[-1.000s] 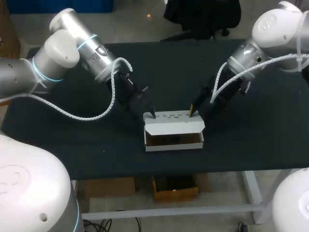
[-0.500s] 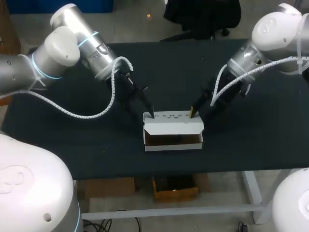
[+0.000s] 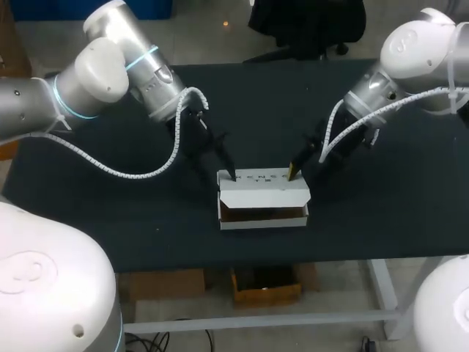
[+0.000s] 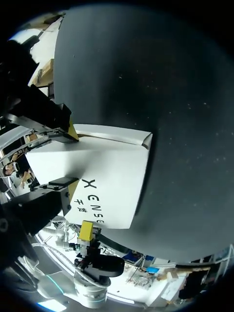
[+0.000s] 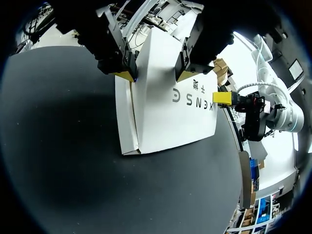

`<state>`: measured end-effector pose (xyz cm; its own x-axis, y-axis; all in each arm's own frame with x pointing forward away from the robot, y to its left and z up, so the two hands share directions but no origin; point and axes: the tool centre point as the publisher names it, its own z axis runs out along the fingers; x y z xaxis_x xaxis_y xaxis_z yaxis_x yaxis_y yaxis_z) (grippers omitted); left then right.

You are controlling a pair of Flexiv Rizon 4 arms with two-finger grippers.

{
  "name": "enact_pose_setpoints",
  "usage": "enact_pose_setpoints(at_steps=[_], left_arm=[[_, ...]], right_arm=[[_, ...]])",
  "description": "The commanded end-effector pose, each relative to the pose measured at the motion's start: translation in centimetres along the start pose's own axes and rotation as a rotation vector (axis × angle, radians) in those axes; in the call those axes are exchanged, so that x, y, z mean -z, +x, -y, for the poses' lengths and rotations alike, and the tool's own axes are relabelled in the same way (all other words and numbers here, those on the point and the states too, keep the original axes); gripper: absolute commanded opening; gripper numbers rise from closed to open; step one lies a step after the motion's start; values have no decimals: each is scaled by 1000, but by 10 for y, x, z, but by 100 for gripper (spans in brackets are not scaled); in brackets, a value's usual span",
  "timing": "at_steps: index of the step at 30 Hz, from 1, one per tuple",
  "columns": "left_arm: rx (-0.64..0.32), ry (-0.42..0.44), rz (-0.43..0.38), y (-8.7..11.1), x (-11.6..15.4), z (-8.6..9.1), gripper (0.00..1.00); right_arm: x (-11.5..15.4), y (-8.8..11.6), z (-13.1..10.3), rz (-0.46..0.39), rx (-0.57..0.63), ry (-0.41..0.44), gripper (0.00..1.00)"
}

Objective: Assemble the packaging by folding the flat box into shape, placing the metal phone stand inside, and closing the box properly

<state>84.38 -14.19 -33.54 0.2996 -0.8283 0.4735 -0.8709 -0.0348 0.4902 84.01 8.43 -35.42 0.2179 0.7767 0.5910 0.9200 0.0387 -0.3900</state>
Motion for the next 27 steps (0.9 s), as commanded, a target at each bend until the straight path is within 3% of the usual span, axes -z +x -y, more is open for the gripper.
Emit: enact_pose_setpoints(at_steps=[1, 7, 17, 19, 20, 21, 24, 27], left_arm=[[4, 34, -4, 0, 1, -7, 47], [8, 69, -20, -6, 13, -10, 48], [-38, 174, 37, -12, 29, -24, 55], [-80, 217, 70, -11, 33, -29, 68], [-64, 246, 74, -10, 35, -30, 83], [-71, 269, 80, -9, 37, -31, 89], [-93, 311, 95, -5, 45, -34, 100], [-155, 350, 118, 0, 52, -38, 100]], right_arm=[[-1, 1, -2, 0, 3, 8, 49], [-2, 1, -3, 6, 5, 12, 49], [-3, 3, -4, 12, 12, 13, 50], [-3, 3, -4, 15, 14, 14, 49], [-3, 3, -4, 15, 15, 14, 49], [-3, 3, -4, 15, 15, 14, 50], [-3, 3, -4, 16, 15, 13, 50], [-2, 3, -4, 17, 15, 12, 51]])
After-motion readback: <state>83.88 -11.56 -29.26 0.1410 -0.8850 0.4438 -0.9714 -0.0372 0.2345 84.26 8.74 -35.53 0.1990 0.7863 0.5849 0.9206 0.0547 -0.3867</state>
